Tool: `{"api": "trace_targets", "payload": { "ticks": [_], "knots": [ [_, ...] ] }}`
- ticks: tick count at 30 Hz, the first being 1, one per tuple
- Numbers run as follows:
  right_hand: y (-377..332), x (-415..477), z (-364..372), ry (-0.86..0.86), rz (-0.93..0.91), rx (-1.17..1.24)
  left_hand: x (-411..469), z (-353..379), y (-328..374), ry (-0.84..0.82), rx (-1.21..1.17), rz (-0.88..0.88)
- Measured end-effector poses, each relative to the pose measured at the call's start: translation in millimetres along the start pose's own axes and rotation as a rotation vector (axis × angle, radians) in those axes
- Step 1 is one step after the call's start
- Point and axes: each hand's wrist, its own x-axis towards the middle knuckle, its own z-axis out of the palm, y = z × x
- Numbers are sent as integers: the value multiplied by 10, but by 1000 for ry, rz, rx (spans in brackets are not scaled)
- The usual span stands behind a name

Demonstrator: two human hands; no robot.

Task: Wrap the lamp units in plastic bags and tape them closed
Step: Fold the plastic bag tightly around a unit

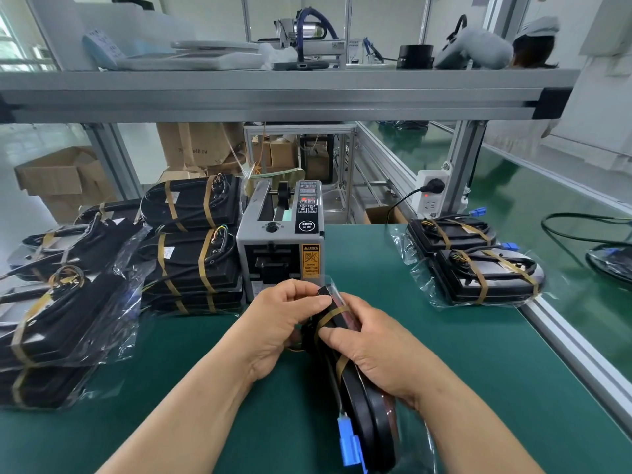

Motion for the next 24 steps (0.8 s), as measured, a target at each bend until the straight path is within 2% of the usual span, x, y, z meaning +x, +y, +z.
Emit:
{"api": "trace_targets", "payload": {
  "ticks": [3,6,9,13,15,20,23,24],
  "knots": [
    [7,-2,-1,0,-3,-6,9,-13,9,-4,-74,-39],
    [7,-3,-6,15,13,2,23,11,3,86,-105,-56],
    [3,0,-12,22,36,-11,11,56,0,174,-35,-16],
    [-127,41,-75,-26,86,-193,-77,113,12,246,30,51],
    [-224,86,-131,-57,106,-289,-156,161,12,234,32,93],
    [-370,70,-231,-61,49,-337,-396,258,70,161,143,217],
    [-407,-17,-250,-34,7,-233,-528,206,152,57,246,327],
    [-419,-54,-250,-27,-17,-186,-537,172,178,74,247,355]
  ]
}}
